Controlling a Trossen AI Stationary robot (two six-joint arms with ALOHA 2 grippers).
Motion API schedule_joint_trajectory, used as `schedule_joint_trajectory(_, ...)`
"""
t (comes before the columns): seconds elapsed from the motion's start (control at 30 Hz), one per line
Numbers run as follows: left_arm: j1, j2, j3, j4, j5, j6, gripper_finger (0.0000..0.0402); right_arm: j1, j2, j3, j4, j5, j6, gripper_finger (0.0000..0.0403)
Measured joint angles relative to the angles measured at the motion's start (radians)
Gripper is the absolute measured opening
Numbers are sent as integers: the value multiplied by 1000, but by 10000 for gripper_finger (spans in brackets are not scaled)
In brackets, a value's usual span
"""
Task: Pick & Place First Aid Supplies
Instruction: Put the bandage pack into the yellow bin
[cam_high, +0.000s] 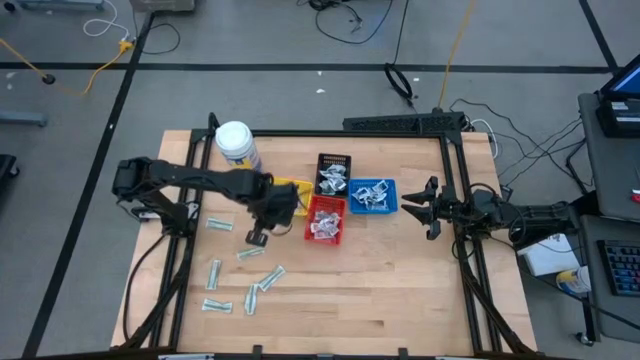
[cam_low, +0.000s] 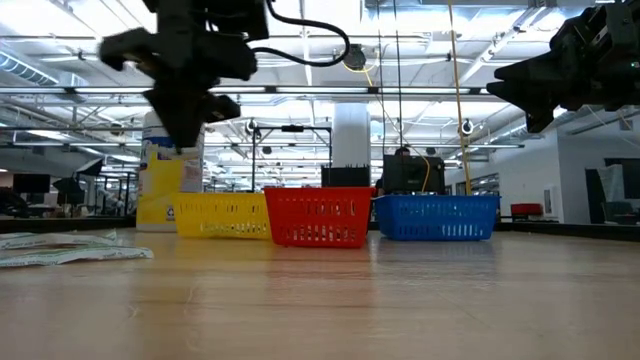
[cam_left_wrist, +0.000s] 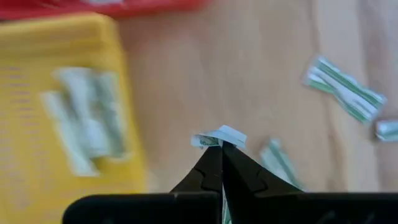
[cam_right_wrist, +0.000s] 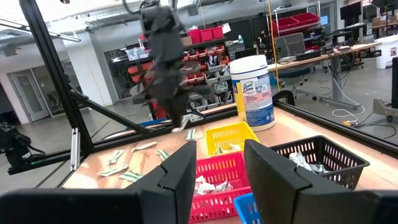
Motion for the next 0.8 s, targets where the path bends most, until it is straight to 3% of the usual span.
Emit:
schedule_joint_trajectory(0.2,117,22,79,-13,-5,42,2,0,0,0,0,0,0,130)
schedule_joint_trajectory(0.4,218,124,216,-80,-6,61,2,0,0,0,0,0,0,130)
schedule_joint_trajectory(0.63,297,224,377,-169,-6,83,2,0,0,0,0,0,0,130)
schedule_joint_trajectory(0.8,311,257,388,-148,-6,106,2,0,0,0,0,0,0,130)
